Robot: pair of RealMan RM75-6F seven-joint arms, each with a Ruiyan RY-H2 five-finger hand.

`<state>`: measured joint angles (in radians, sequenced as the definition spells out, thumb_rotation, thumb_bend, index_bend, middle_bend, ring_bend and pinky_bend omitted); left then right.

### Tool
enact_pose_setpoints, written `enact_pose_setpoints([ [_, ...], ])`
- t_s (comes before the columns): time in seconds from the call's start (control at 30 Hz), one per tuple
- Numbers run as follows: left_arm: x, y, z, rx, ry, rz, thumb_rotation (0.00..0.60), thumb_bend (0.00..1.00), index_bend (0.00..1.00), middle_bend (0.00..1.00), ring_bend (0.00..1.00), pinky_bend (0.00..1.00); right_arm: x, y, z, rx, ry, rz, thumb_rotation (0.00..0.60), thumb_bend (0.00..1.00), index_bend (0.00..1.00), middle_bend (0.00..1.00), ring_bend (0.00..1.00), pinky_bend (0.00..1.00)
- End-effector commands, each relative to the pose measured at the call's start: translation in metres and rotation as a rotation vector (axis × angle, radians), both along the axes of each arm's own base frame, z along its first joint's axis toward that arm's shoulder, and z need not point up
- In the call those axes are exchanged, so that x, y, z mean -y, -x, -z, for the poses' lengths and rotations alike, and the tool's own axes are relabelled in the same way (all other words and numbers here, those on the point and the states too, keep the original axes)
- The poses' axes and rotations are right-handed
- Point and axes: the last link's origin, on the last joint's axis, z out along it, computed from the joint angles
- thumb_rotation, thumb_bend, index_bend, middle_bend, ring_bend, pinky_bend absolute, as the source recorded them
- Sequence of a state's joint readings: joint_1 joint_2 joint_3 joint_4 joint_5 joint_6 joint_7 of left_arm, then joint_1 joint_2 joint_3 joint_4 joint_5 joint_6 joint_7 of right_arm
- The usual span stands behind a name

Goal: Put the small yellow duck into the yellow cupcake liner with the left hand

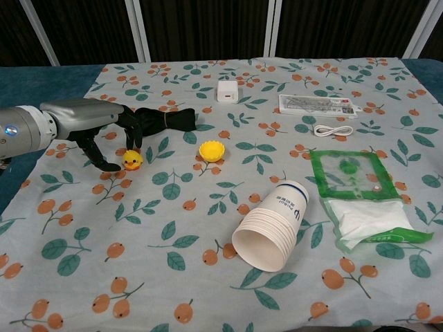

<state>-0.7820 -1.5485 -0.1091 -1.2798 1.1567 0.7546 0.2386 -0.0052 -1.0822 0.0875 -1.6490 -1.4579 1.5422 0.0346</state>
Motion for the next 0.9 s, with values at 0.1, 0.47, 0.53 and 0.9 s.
enact_pose_setpoints([
  [0.1,-0.0005,-0.0015,0.0,0.003,-0.004,0.004,0.6,0.26,0.38,0.38,0.0,0.0,-0.0003,-0.0001,-0.0002,0.0,0.002,-0.001,0.6,0.12,0.09,0.08,0.09,0.18],
  [0.47,-0.0001,-0.0014,0.0022,-0.006,-0.006,0.01,0.6,0.26,0.39,0.39,0.0,0.0,0.0002,-0.0006,0.0007,0.0,-0.002,-0.002,0.6,0.12,0.09,0.08,0.09,0.18],
  [0.53,-0.0008,-0.0011,0.0028,-0.009,-0.007,0.008,0.6,0.26,0.39,0.39,0.0,0.0,0.0001,-0.0003,0.0003,0.0,-0.001,0.0,0.6,0.12,0.09,0.08,0.09,0.18],
  [0.9,-0.0002,-0.0028,0.009,-0.014,0.008,0.018,0.6,0.26,0.41,0.4,0.0,0.0,0.0005,0.0004,0.0004,0.0,-0.002,0.003,0.6,0.12,0.09,0.08,0.09,0.18],
])
